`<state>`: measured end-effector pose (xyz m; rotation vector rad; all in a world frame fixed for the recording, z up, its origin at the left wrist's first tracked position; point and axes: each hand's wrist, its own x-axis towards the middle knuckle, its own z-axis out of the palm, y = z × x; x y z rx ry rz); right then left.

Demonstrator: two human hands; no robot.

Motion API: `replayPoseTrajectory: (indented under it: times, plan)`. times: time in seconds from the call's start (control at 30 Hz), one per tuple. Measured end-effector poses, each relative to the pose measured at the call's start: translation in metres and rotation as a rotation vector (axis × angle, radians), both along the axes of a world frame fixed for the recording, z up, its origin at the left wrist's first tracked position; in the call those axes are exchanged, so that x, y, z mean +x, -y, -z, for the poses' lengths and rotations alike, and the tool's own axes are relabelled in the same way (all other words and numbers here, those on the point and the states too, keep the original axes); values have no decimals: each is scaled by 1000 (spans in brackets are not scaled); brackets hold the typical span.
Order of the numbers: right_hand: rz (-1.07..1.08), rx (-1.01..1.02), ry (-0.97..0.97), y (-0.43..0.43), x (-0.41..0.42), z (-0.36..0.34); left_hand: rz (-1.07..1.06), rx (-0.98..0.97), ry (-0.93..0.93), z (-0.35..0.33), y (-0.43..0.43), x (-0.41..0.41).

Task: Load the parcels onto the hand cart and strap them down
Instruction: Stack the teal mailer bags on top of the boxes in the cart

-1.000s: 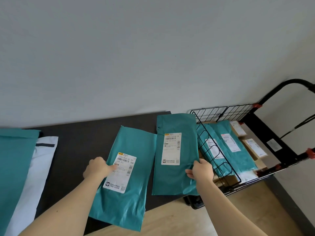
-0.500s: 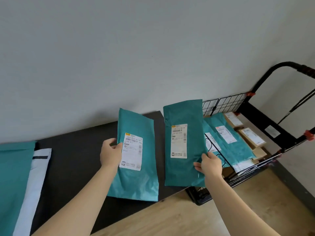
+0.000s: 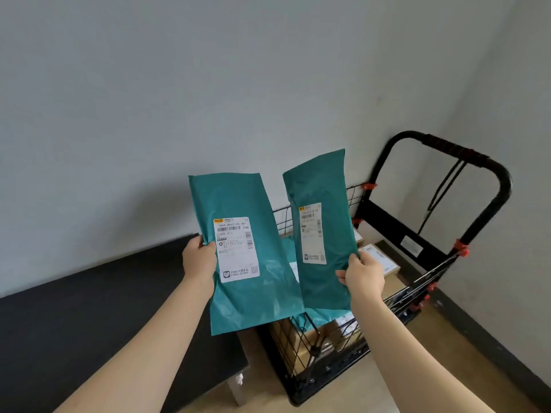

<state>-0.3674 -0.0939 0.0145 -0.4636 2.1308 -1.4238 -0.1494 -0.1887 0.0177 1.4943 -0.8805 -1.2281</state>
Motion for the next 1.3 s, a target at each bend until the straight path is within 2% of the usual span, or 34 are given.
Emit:
replayPoseTrajectory:
  times: [0.23,0.5,0.77,0.93,1.13,1.3]
  plan:
    - [90,78,-106,2,-117,13,57,12,10,8,9,-101]
    - [150,149,-94,40,-187,43,141,94,45,28,61,-171]
    - [142,268,-103,96,-281,56,246,354,15,90,120,-270]
    - [71,366,-35,126,-317,83,219,446,115,125,131,-301]
    - [-51,457,68,174,-374,129,80,541,196,153,137,-331]
    - [-139,536,222,212,-409,176,-114,618,125,183,143,-361]
